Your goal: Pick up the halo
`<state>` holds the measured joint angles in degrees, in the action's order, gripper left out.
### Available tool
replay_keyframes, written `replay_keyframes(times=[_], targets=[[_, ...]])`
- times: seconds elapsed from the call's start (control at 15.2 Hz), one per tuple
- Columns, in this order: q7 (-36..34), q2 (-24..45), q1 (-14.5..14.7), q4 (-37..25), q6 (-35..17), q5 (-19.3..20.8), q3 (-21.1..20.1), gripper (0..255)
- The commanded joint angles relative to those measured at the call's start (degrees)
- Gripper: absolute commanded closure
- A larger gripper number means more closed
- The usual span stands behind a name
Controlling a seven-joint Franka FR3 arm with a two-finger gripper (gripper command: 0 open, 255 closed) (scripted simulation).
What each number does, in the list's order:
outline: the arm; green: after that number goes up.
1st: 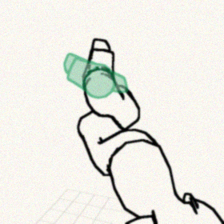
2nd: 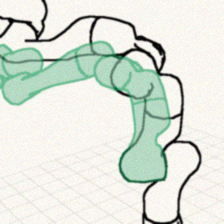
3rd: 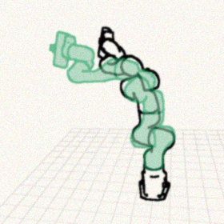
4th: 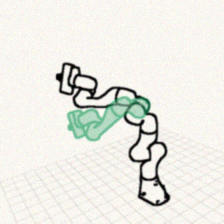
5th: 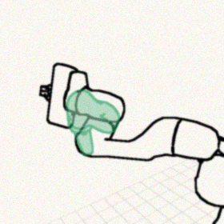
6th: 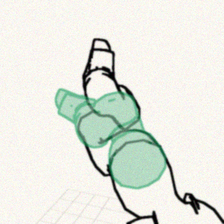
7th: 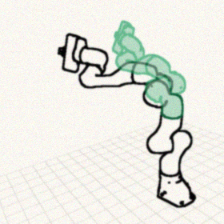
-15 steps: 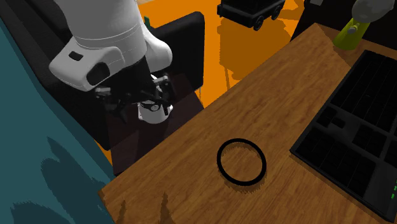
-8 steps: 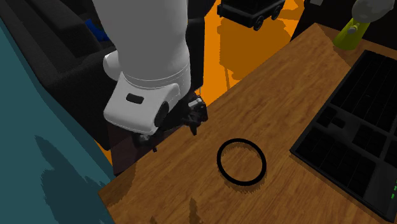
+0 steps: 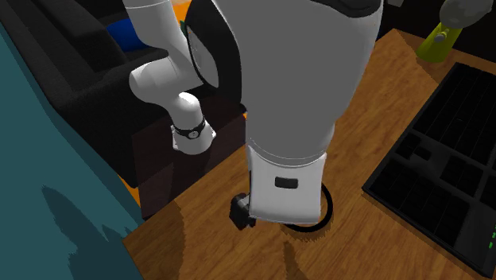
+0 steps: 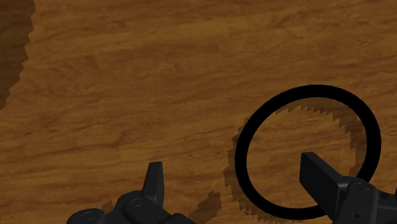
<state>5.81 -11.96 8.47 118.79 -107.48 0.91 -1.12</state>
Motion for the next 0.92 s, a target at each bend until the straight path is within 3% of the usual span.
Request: replay_keyframes(times=[0.0,0.66,0.73,0.86], targets=[[1.40,3.47,1.03,-2.39,-1.10,0.21,-0.94,0],[1.55,5.41,1.26,1.64,-7.06,0.37,-1.20,0],[1.59,5.42,1.23,1.69,-7.12,0.37,-1.17,255],[1.55,5.44,1.25,1.69,-7.14,0.37,-1.20,255]])
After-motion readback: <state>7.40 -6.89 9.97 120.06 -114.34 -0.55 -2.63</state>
